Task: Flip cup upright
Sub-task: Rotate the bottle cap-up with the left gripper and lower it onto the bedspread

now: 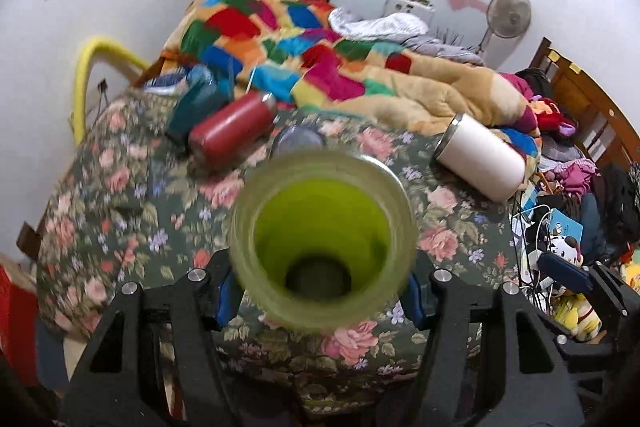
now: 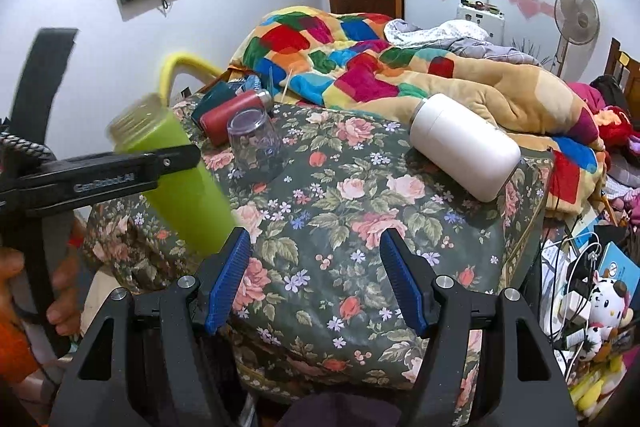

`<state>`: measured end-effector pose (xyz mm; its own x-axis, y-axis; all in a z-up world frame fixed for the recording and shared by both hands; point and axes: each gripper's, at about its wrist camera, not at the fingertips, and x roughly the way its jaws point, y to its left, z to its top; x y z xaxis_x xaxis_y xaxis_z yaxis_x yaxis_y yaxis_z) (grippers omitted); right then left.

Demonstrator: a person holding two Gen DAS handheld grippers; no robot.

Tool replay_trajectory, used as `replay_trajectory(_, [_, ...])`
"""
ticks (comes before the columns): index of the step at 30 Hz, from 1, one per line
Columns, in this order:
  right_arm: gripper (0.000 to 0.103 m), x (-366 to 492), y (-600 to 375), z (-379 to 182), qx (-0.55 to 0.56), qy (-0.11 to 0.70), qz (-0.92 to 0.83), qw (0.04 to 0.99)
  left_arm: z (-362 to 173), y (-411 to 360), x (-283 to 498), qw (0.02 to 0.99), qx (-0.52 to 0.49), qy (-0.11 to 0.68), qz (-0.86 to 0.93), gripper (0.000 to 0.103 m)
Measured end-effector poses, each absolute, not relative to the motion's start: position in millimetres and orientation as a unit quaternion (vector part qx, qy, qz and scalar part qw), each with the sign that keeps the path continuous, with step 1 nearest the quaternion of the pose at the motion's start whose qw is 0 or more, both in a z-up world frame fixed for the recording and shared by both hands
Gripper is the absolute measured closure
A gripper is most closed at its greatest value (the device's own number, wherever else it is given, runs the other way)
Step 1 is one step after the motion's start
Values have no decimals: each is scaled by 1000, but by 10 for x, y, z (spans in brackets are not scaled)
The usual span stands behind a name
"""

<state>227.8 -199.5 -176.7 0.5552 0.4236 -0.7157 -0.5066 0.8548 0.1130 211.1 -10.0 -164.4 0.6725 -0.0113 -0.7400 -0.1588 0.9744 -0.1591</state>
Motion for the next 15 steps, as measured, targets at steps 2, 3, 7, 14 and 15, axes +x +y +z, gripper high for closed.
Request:
replay_trajectory(2, [39, 2296, -1991, -1760, -53, 389, 264, 881, -1577, -118, 2155, 914, -97, 392, 42, 40])
replay_trajectory(3, [39, 2302, -1992, -1755, -52, 389, 264, 881, -1552, -127, 2187, 916, -94, 387, 43, 40])
replay_trajectory(7, [39, 2327, -2009, -1756, -49, 388, 261, 882, -1472, -135, 2380, 921, -86, 378, 41, 40])
replay_trajectory(14, [39, 2370, -2051, -1787, -45, 395, 255, 882, -1544, -222, 2503, 922, -60, 381, 38, 40])
replay_trajectory(15, [39, 2377, -2057, -1789, -45, 395, 254, 882, -1563, -234, 2497, 922, -57, 381, 36, 40])
